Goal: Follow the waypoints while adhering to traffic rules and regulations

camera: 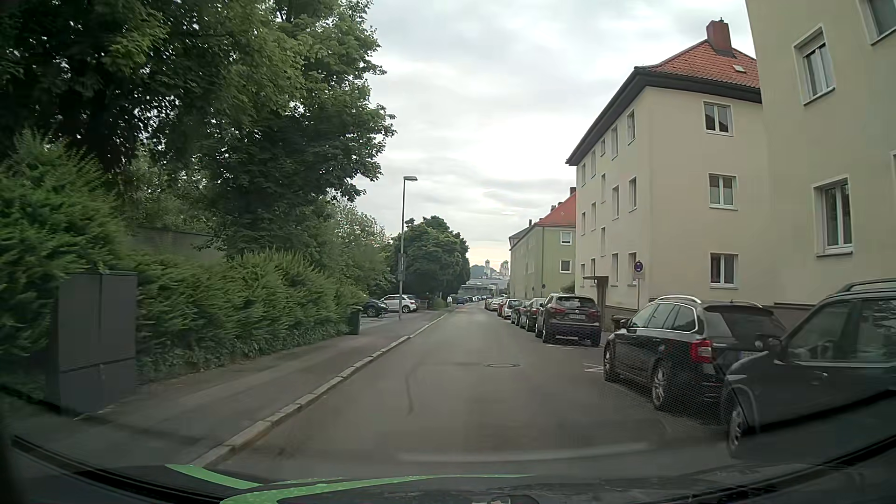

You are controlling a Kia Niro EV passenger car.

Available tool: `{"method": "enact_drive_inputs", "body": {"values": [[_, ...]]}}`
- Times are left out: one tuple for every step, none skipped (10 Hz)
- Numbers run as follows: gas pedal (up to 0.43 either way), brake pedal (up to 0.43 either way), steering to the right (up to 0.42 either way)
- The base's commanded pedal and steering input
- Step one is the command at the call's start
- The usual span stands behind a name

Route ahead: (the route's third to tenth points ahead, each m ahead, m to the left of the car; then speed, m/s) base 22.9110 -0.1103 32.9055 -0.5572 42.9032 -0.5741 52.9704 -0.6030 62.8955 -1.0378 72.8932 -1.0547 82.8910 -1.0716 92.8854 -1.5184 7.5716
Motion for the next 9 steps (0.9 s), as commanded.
{"method": "enact_drive_inputs", "body": {"values": [[0.059,0.0,0.004],[0.059,0.0,0.004],[0.059,0.0,0.004],[0.059,0.0,0.004],[0.059,0.0,0.004],[0.059,0.0,0.004],[0.059,0.0,0.004],[0.059,0.0,0.004],[0.059,0.0,0.004]]}}
